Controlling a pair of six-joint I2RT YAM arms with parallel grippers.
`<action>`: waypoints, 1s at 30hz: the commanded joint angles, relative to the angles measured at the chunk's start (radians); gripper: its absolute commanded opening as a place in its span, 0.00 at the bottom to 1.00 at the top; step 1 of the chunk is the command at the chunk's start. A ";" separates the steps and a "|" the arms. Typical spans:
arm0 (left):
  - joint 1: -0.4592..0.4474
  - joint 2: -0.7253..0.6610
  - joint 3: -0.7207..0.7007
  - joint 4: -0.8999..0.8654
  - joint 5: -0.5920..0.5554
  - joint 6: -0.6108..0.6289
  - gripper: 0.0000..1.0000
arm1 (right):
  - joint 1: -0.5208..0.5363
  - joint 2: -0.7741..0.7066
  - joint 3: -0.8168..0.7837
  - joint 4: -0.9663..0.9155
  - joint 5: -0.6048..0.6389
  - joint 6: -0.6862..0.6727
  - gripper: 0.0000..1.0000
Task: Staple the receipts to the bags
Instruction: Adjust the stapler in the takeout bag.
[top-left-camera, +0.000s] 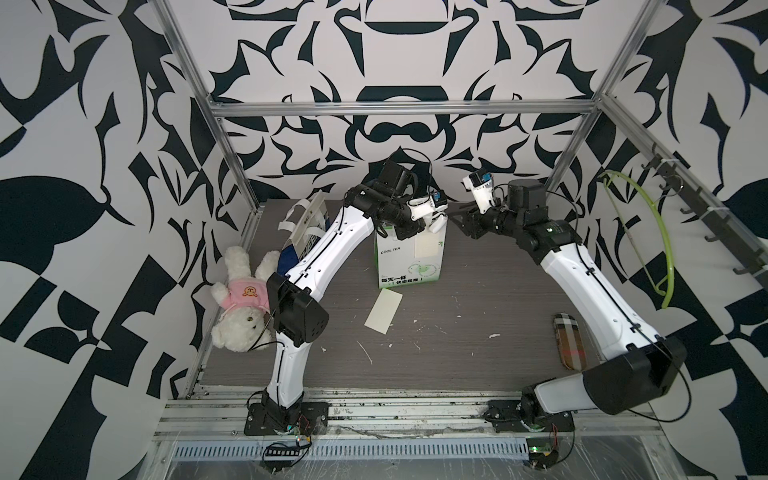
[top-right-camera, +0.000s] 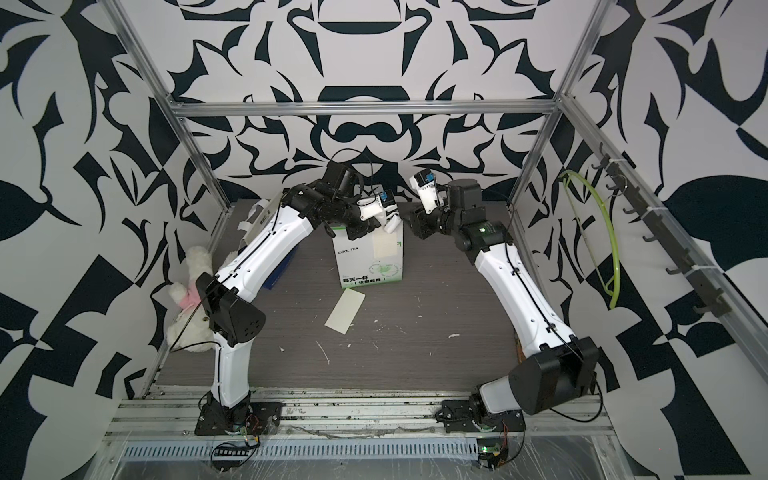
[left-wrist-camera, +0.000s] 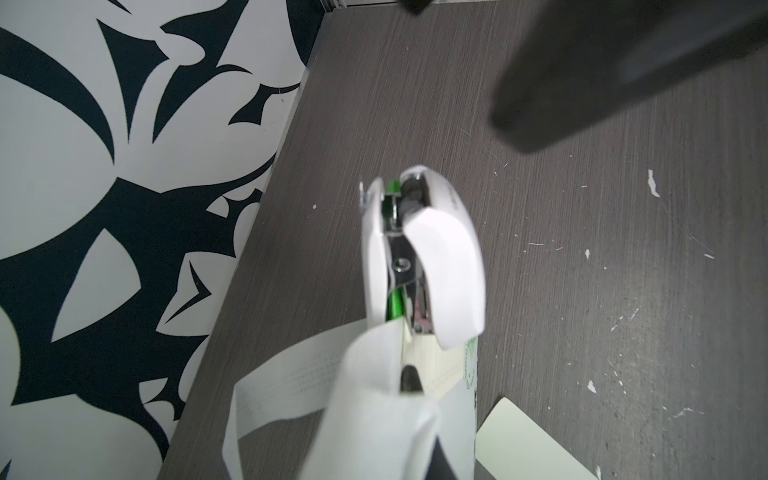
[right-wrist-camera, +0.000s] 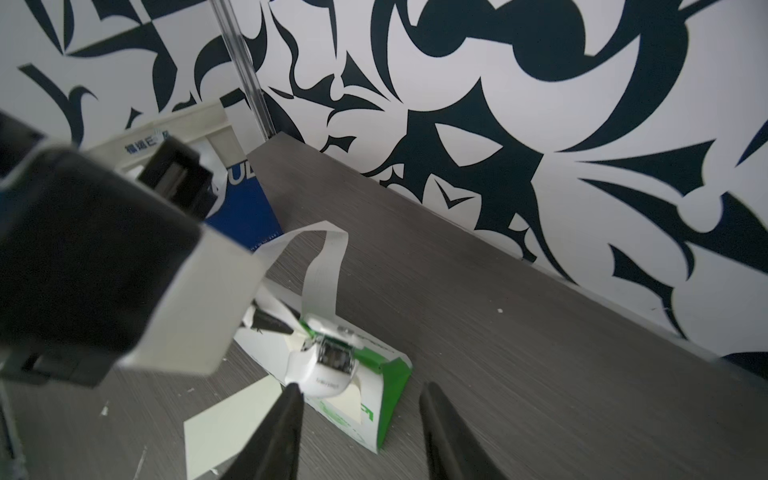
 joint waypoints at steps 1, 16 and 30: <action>0.000 -0.033 0.010 0.004 0.003 0.002 0.00 | -0.003 0.004 0.078 0.009 -0.062 0.200 0.45; -0.009 0.006 0.060 0.022 -0.031 -0.050 0.00 | -0.004 0.025 0.138 -0.134 -0.053 0.543 0.45; -0.021 0.045 0.122 0.008 -0.034 -0.050 0.00 | -0.003 0.063 0.132 -0.108 -0.089 0.632 0.40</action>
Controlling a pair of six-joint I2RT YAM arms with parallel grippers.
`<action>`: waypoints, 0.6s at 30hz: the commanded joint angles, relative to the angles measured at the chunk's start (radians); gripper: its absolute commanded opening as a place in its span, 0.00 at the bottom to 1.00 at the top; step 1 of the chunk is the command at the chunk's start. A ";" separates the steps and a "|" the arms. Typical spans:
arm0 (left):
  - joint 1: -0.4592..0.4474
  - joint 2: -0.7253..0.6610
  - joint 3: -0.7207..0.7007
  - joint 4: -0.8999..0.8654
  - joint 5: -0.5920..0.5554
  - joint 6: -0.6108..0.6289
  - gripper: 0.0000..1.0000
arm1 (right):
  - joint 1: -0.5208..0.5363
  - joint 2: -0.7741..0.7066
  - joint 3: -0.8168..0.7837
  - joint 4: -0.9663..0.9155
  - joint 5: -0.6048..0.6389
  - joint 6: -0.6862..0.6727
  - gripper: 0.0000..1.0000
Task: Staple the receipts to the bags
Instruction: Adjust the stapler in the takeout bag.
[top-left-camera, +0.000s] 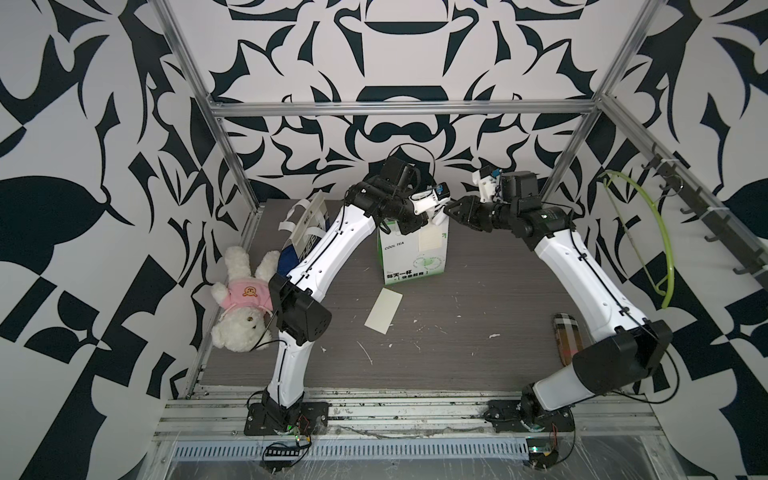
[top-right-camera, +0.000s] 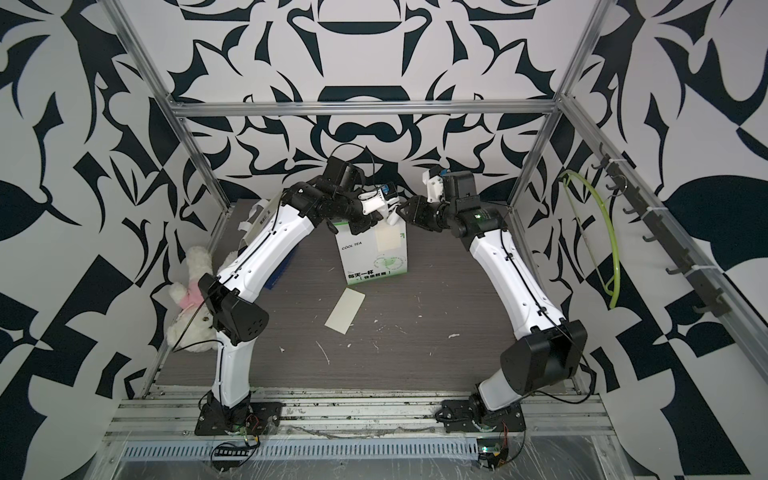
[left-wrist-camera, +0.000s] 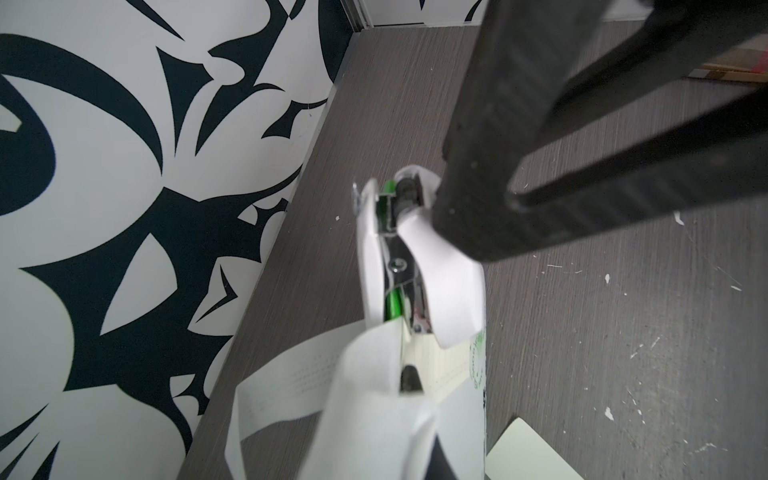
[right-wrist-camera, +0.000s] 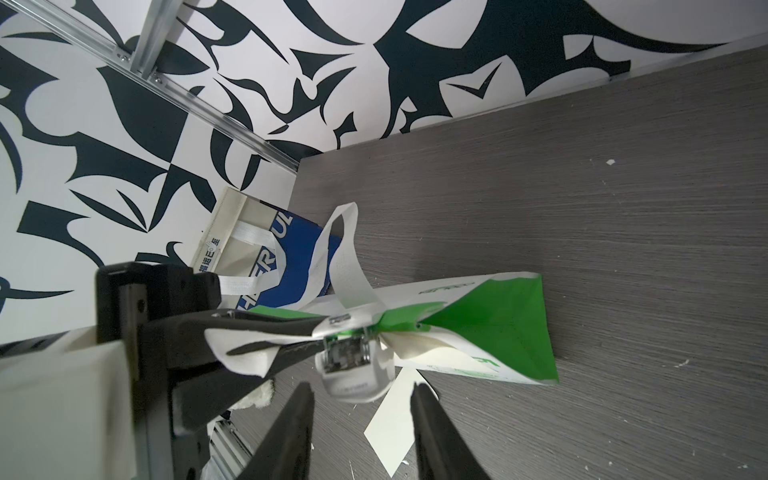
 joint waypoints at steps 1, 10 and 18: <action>-0.005 0.018 0.039 0.001 0.006 -0.009 0.00 | -0.002 -0.016 0.016 0.034 -0.035 0.033 0.40; -0.017 0.011 0.025 0.004 0.018 0.011 0.00 | -0.003 -0.002 -0.006 0.088 -0.033 0.068 0.39; -0.020 0.023 0.041 0.018 0.006 -0.015 0.00 | 0.001 -0.001 -0.018 0.081 -0.023 0.073 0.18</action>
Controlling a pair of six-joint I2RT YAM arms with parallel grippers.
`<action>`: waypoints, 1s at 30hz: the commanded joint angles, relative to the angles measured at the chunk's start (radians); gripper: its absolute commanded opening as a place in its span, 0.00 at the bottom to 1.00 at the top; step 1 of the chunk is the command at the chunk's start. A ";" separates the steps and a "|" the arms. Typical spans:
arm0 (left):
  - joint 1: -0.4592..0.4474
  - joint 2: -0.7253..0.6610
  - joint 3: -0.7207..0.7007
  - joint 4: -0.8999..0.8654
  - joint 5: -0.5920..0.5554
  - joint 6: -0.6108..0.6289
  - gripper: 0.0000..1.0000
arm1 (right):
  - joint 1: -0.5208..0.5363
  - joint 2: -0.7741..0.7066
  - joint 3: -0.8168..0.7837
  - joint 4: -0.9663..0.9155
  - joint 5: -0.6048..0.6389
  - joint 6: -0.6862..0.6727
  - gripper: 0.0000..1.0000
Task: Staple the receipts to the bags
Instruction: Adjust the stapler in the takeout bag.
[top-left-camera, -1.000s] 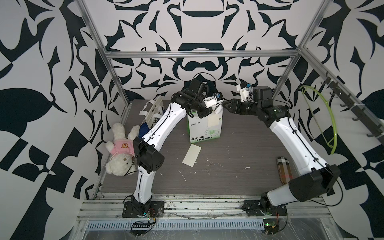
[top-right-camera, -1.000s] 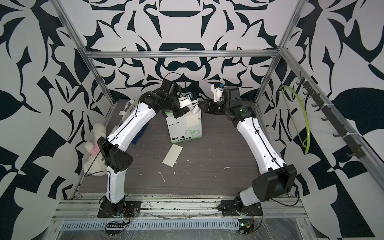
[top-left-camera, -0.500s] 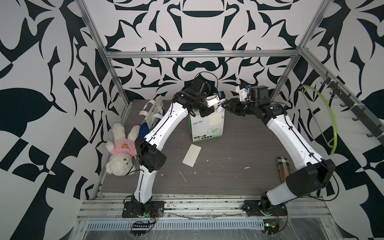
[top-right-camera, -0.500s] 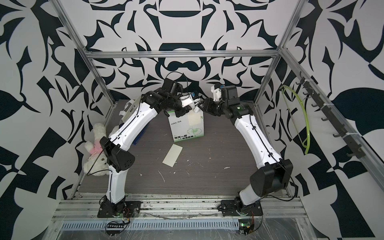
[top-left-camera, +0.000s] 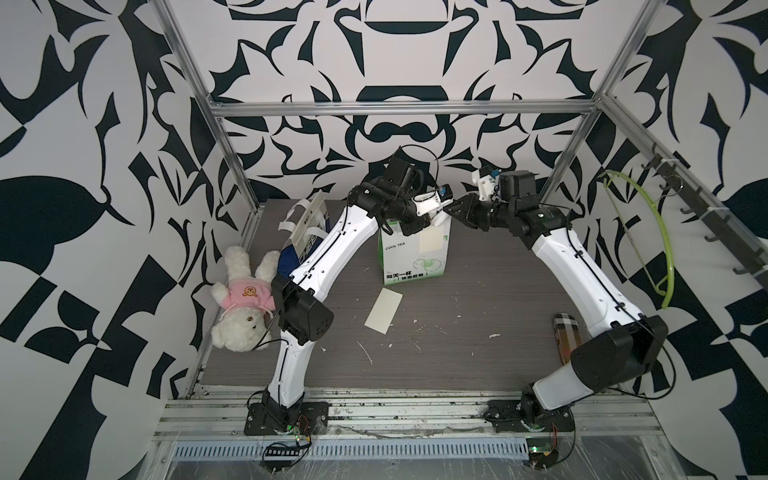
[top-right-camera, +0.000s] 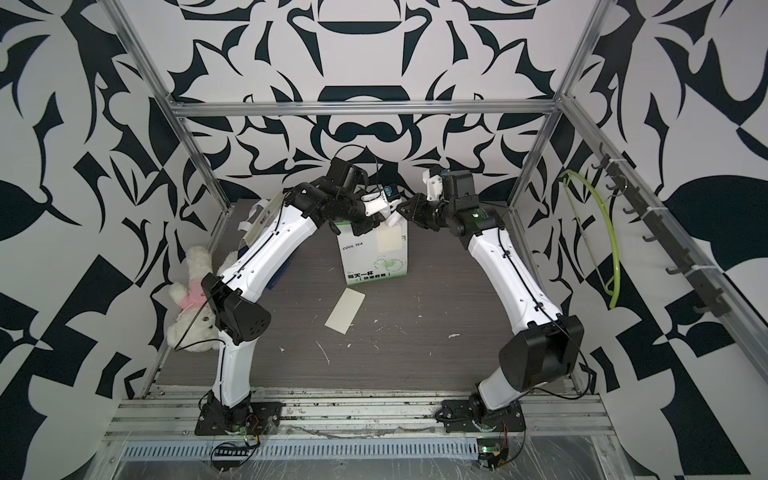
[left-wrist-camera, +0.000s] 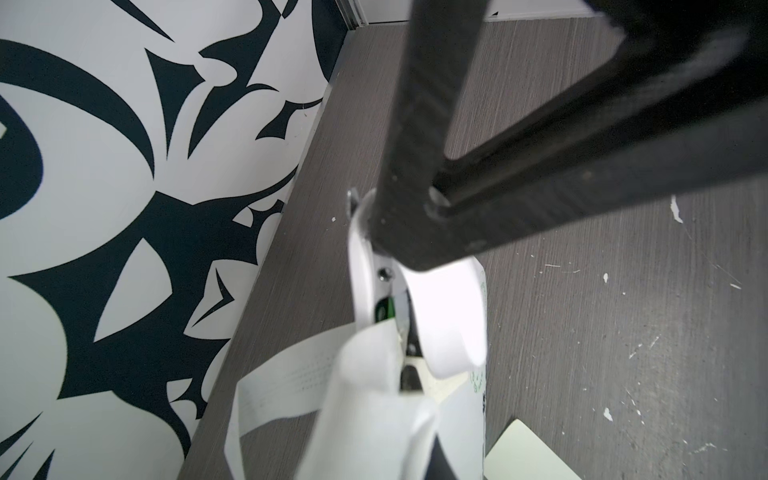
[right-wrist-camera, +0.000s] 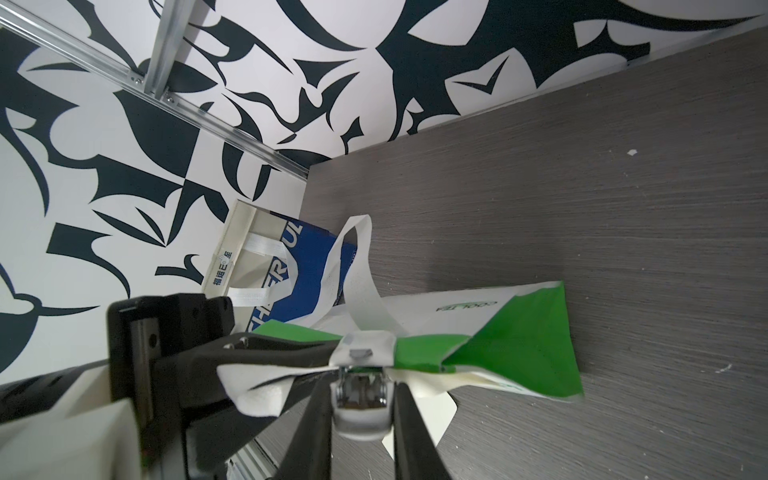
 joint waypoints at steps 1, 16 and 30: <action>-0.006 0.016 0.039 0.023 0.016 -0.021 0.00 | 0.007 -0.020 -0.012 0.025 0.004 0.003 0.14; -0.009 0.020 0.063 0.064 0.046 -0.060 0.00 | 0.106 0.004 0.010 -0.094 0.151 -0.089 0.05; 0.020 0.002 0.011 0.069 0.085 -0.052 0.00 | 0.044 -0.030 0.072 -0.165 0.038 -0.219 0.53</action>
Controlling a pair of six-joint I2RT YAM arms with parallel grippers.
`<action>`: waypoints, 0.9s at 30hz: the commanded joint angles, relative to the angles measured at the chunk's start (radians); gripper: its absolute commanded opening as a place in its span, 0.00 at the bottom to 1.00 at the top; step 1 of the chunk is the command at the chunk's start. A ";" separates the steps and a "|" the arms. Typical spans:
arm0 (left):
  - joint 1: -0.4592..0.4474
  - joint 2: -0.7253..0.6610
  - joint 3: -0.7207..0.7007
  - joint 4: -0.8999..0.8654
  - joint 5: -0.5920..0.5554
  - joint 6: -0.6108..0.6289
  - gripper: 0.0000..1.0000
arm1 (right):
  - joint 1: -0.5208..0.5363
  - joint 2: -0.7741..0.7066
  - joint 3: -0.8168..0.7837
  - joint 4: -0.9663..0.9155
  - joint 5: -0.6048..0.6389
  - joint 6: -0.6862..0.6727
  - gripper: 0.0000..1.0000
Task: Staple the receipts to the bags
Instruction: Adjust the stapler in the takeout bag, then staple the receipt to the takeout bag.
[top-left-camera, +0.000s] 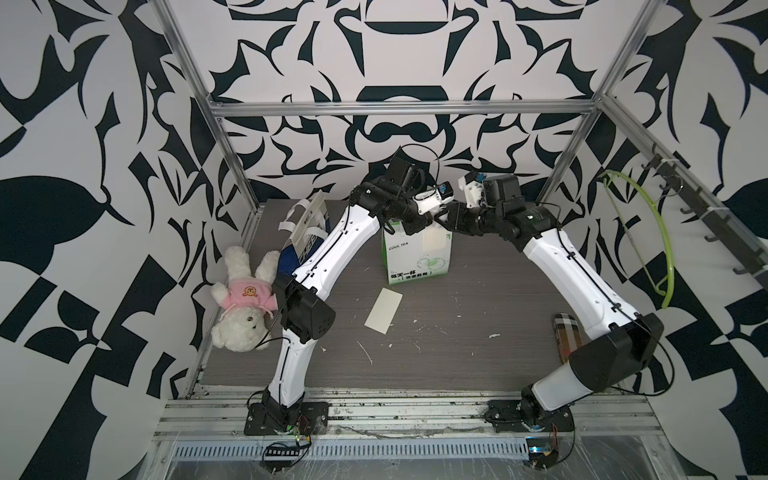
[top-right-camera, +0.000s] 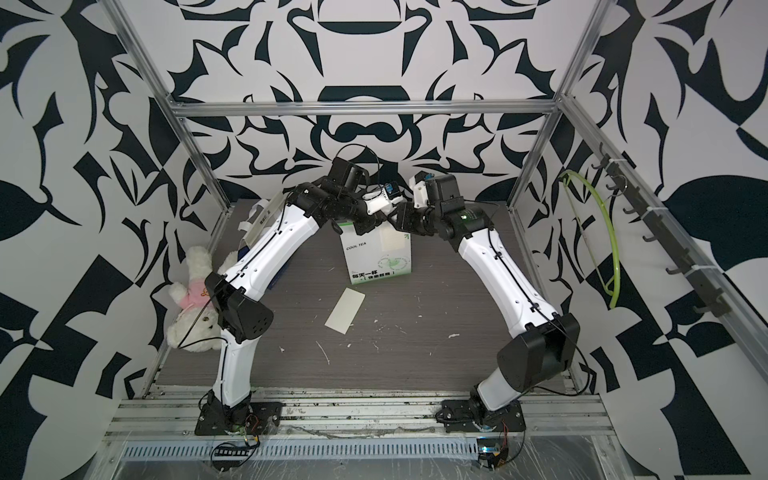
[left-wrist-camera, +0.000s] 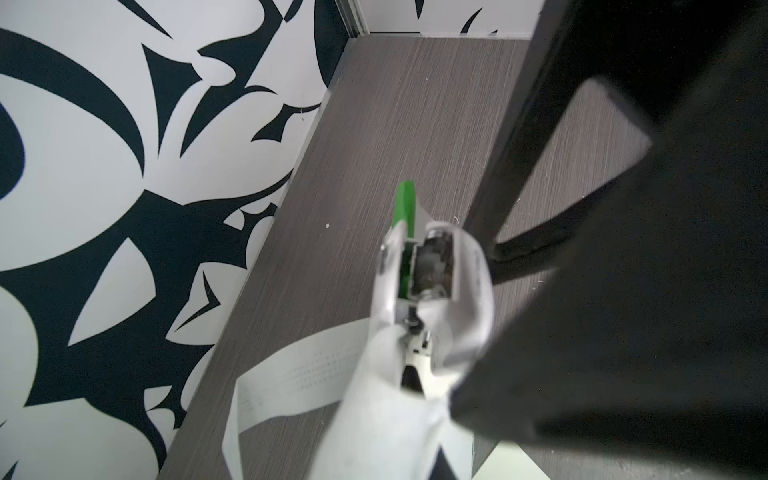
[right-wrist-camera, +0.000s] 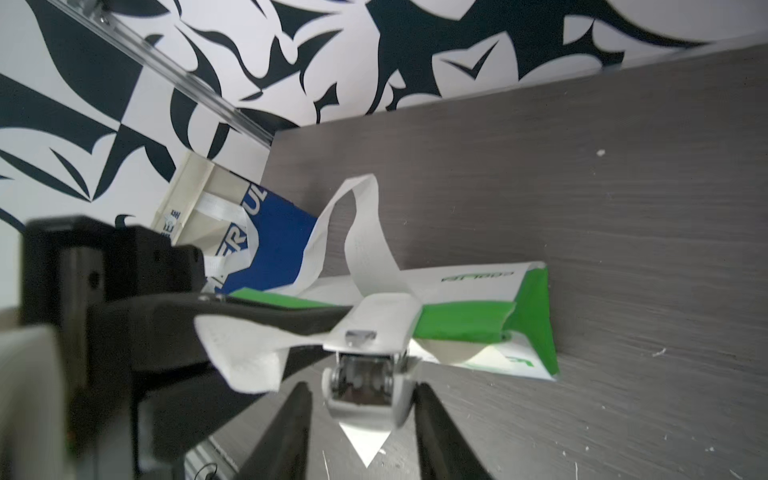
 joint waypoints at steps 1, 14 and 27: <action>0.021 -0.028 -0.023 0.050 0.049 0.000 0.00 | -0.056 -0.046 0.045 -0.050 -0.102 -0.081 0.57; 0.056 -0.072 -0.062 -0.087 0.163 0.206 0.00 | -0.230 -0.009 0.091 -0.165 -0.423 -0.560 0.94; 0.052 -0.060 -0.019 -0.172 0.327 0.317 0.00 | -0.227 -0.034 -0.115 0.085 -0.683 -1.031 0.95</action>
